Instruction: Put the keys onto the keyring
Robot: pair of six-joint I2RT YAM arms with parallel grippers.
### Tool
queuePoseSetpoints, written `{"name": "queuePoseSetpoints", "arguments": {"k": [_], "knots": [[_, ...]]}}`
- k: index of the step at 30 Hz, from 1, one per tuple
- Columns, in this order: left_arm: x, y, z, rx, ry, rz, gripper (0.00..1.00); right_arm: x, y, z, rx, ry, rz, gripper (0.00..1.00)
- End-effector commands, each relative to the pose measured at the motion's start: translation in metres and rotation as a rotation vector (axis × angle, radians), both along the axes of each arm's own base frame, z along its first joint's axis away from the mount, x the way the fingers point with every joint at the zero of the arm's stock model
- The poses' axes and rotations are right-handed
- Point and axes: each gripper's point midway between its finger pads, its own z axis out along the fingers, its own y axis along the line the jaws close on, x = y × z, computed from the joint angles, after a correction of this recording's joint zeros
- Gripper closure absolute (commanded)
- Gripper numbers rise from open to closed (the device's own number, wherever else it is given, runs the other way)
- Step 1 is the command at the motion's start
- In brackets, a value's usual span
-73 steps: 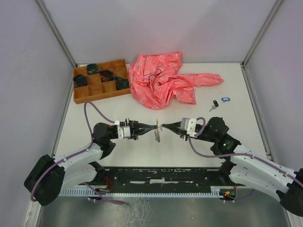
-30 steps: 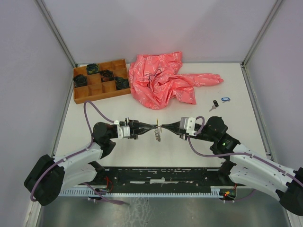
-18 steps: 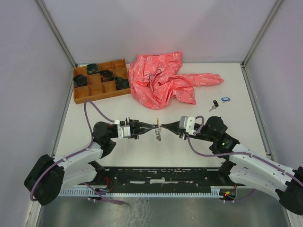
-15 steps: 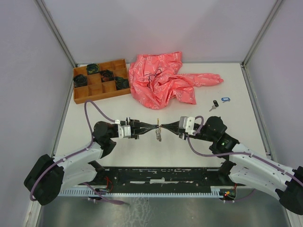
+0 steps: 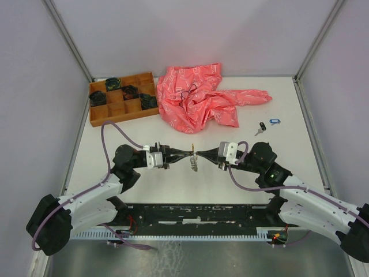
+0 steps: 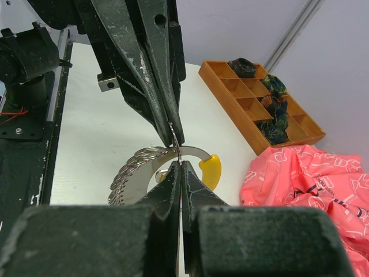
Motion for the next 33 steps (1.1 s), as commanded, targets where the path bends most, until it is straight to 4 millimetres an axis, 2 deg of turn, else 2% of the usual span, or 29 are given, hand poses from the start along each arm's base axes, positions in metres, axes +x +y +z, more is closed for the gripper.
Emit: {"name": "queuePoseSetpoints", "arguments": {"k": [1, 14, 28, 33], "knots": [[0.011, -0.001, -0.002, 0.044, 0.002, 0.056, 0.97, -0.010, -0.001, 0.062, 0.141, -0.115, 0.031, 0.99], [0.011, -0.004, -0.005, 0.069, 0.021, 0.059, 0.97, -0.009, -0.001, 0.064, 0.148, -0.110, 0.025, 0.99], [0.006, -0.004, 0.012, -0.026, 0.026, 0.046, 0.97, -0.005, 0.008, 0.046, 0.123, -0.069, 0.039, 0.99], [0.019, 0.003, 0.008, -0.034, 0.038, 0.139, 0.97, 0.001, 0.004, 0.038, 0.106, -0.046, -0.006, 0.99]]}}
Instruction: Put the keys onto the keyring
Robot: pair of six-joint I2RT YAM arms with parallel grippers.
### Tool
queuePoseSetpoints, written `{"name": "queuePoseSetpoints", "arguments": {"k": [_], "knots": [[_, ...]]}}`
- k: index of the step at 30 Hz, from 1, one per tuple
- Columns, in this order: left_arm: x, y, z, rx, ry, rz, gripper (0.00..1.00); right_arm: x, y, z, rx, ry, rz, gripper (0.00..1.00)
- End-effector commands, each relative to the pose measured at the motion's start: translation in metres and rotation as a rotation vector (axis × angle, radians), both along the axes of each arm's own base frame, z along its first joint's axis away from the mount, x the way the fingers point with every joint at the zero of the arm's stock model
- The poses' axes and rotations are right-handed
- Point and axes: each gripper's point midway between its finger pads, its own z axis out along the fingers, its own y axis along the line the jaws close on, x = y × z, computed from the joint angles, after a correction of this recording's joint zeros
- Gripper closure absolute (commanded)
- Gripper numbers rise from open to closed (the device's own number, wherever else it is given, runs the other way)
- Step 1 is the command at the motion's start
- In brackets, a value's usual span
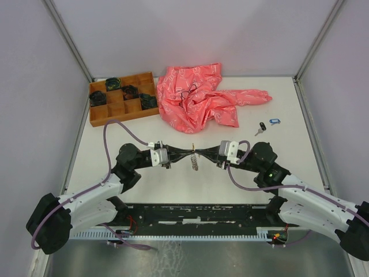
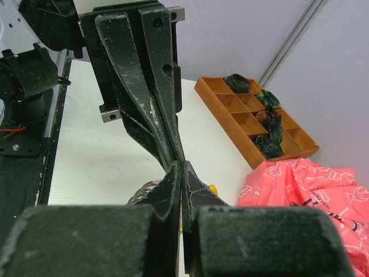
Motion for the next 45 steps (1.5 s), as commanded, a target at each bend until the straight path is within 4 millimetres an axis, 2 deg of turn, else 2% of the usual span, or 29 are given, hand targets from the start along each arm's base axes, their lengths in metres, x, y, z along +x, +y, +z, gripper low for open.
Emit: {"name": "queuePoseSetpoints", "arguments": {"k": [1, 2, 7, 14, 17, 20, 22, 24, 31, 37, 45], "knots": [[0.012, 0.010, 0.018, -0.072, -0.035, 0.109, 0.97, 0.005, -0.004, 0.022, 0.042, -0.007, -0.046, 0.99], [0.016, 0.013, 0.016, -0.069, -0.034, 0.144, 0.97, 0.009, -0.008, 0.013, 0.005, 0.032, -0.079, 0.99], [0.038, 0.031, -0.001, -0.052, 0.018, 0.316, 0.97, 0.026, -0.025, -0.009, -0.072, 0.146, -0.231, 0.99], [0.049, 0.053, -0.020, -0.059, 0.097, 0.456, 0.97, 0.047, -0.052, -0.070, -0.243, 0.425, -0.480, 0.99], [0.045, 0.055, -0.026, -0.058, 0.117, 0.451, 0.97, 0.052, -0.065, -0.093, -0.303, 0.542, -0.591, 0.90], [0.041, 0.051, -0.029, -0.073, 0.140, 0.418, 0.97, 0.046, -0.061, -0.102, -0.357, 0.568, -0.556, 0.78], [0.038, 0.048, -0.030, -0.078, 0.148, 0.394, 0.97, 0.041, -0.051, -0.096, -0.354, 0.527, -0.473, 0.74], [0.033, 0.043, -0.027, -0.093, 0.142, 0.355, 0.97, 0.035, -0.037, -0.082, -0.317, 0.449, -0.365, 0.71], [0.011, 0.030, -0.019, -0.083, 0.101, 0.208, 0.97, 0.013, -0.007, -0.040, -0.234, 0.200, -0.094, 0.68], [-0.002, 0.025, -0.010, -0.081, 0.060, 0.129, 0.97, 0.007, -0.001, -0.021, -0.224, 0.086, -0.018, 0.69], [-0.015, 0.017, -0.004, -0.068, 0.030, 0.031, 0.97, -0.005, 0.010, -0.011, -0.204, 0.051, 0.084, 0.73]]}}
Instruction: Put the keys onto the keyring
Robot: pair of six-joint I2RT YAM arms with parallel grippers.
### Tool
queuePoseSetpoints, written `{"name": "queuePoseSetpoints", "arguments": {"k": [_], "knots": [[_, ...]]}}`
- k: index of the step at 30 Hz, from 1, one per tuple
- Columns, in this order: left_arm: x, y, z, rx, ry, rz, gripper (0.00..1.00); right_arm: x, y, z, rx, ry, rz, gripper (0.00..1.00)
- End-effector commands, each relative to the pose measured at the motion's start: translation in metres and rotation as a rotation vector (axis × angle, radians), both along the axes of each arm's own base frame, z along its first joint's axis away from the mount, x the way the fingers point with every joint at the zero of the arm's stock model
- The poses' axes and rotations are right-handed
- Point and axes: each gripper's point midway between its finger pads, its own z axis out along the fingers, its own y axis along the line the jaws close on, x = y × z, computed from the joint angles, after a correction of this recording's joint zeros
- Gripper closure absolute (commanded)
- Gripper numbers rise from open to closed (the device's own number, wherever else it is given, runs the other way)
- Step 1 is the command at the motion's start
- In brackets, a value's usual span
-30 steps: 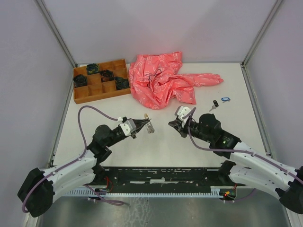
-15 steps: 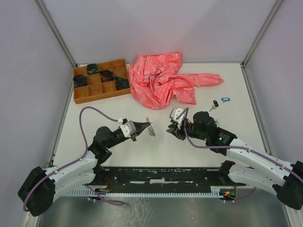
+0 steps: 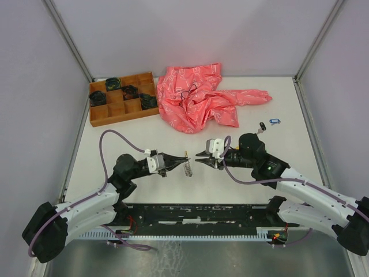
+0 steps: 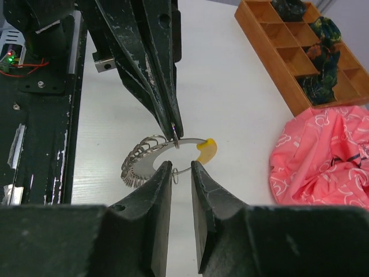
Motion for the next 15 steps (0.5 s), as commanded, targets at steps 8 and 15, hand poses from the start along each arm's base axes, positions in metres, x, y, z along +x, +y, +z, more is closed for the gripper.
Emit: {"name": "queuePoseSetpoints", "arguments": {"k": [8, 15], "knots": [[-0.0150, -0.0074, 0.0473, -0.096, -0.111, -0.102, 0.97, -0.0073, 0.0172, 0.0334, 0.076, -0.075, 0.114, 0.74], [-0.0164, -0.0101, 0.0466, -0.095, -0.109, -0.124, 0.97, -0.0095, 0.0227, 0.0345, 0.084, -0.063, 0.144, 0.75]]}}
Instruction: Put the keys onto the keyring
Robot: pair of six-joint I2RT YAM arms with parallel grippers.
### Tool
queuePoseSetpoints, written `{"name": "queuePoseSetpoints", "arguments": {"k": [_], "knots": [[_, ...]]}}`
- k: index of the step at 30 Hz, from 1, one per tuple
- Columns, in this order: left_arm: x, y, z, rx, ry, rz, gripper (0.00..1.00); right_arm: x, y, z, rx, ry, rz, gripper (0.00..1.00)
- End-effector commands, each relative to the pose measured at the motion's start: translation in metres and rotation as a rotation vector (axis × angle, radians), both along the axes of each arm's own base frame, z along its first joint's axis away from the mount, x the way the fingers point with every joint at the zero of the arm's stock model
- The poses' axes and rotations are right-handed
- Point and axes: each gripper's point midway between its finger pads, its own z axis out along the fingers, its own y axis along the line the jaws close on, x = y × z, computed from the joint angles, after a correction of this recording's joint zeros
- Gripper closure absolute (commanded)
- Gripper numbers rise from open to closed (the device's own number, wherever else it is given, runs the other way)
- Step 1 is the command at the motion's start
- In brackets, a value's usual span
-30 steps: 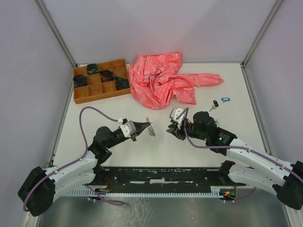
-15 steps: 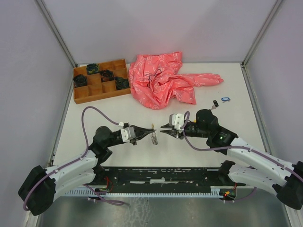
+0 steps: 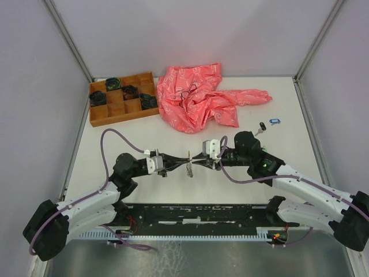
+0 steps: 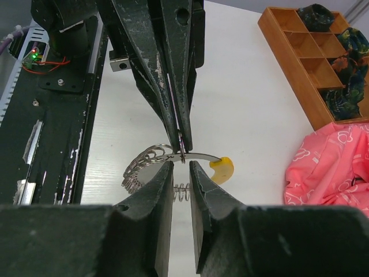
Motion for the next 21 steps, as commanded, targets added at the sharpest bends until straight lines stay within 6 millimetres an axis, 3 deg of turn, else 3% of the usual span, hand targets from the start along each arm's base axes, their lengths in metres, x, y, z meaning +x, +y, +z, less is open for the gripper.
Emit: {"name": "queuePoseSetpoints", "arguments": {"k": [1, 8, 13, 21], "knots": [[-0.005, -0.003, 0.035, -0.079, -0.060, -0.040, 0.97, 0.000, 0.010, 0.038, 0.088, -0.068, 0.040, 0.76], [-0.007, -0.005, 0.035, -0.075, -0.063, -0.053, 0.97, 0.001, 0.011, 0.039, 0.091, -0.059, 0.034, 0.82], [-0.008, -0.004, 0.036, -0.066, -0.069, -0.055, 0.97, 0.002, 0.010, 0.035, 0.057, -0.046, 0.031, 0.99], [-0.002, -0.002, 0.021, 0.075, -0.022, -0.027, 0.88, 0.000, 0.002, 0.034, -0.045, -0.027, 0.030, 1.00]]}}
